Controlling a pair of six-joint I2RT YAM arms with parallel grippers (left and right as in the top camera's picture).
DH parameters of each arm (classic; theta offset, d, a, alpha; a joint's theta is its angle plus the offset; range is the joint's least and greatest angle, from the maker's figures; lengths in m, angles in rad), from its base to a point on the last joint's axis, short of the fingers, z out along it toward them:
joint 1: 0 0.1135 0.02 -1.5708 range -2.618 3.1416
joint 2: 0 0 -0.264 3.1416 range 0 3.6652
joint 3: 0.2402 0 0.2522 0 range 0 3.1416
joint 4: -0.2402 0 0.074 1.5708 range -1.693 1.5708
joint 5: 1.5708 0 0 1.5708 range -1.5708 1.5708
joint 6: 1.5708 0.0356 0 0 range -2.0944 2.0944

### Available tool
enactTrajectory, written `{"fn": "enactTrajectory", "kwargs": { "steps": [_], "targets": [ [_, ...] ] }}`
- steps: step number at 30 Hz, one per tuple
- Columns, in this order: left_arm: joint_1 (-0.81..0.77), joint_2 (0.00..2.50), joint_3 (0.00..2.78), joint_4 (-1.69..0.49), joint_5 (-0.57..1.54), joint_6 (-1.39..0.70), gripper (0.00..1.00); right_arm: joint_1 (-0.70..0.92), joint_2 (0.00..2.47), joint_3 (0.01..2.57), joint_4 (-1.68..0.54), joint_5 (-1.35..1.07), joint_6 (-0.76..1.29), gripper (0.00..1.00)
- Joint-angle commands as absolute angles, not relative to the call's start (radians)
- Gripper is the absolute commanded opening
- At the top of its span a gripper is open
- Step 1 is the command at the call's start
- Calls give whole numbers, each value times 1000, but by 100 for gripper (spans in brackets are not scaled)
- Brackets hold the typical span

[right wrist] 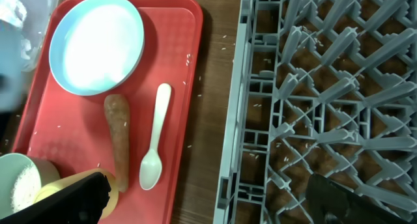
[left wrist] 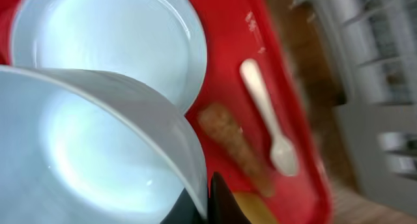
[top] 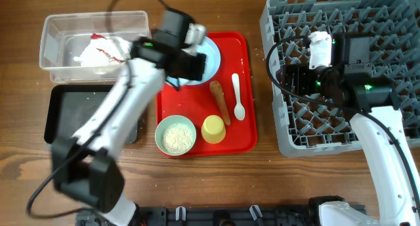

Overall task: Sort waste into correct bins and load items into the dishwasher rack
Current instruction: 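Set the empty blue bowl back on the red tray with the left gripper, then grasp the green bowl of rice with the left gripper and lift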

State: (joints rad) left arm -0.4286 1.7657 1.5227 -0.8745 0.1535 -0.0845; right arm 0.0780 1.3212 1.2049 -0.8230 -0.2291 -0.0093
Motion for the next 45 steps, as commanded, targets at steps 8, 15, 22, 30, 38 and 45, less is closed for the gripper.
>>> {"fn": "enactTrajectory", "kwargs": {
  "steps": [8,15,22,30,38,45],
  "targets": [
    [-557,1972,1518,-1015,-58,-166,52,81,1330,1217,-828,-242,-15,100],
    [-541,1879,1624,-1223,10,-323,74,81,1330,1217,-828,-242,-15,100],
    [-541,1818,1529,-1384,34,-413,68,81,1339,1216,-828,-242,-15,100],
    [-649,1787,1275,-1242,70,-397,64,81,1339,1216,-828,-242,-15,100],
    [-655,1787,1083,-1000,64,-401,43,81,1339,1215,-828,-265,-15,100],
    [-652,1787,1115,-983,59,-401,4,81,1339,1215,-828,-264,-15,100]
  ]
}}
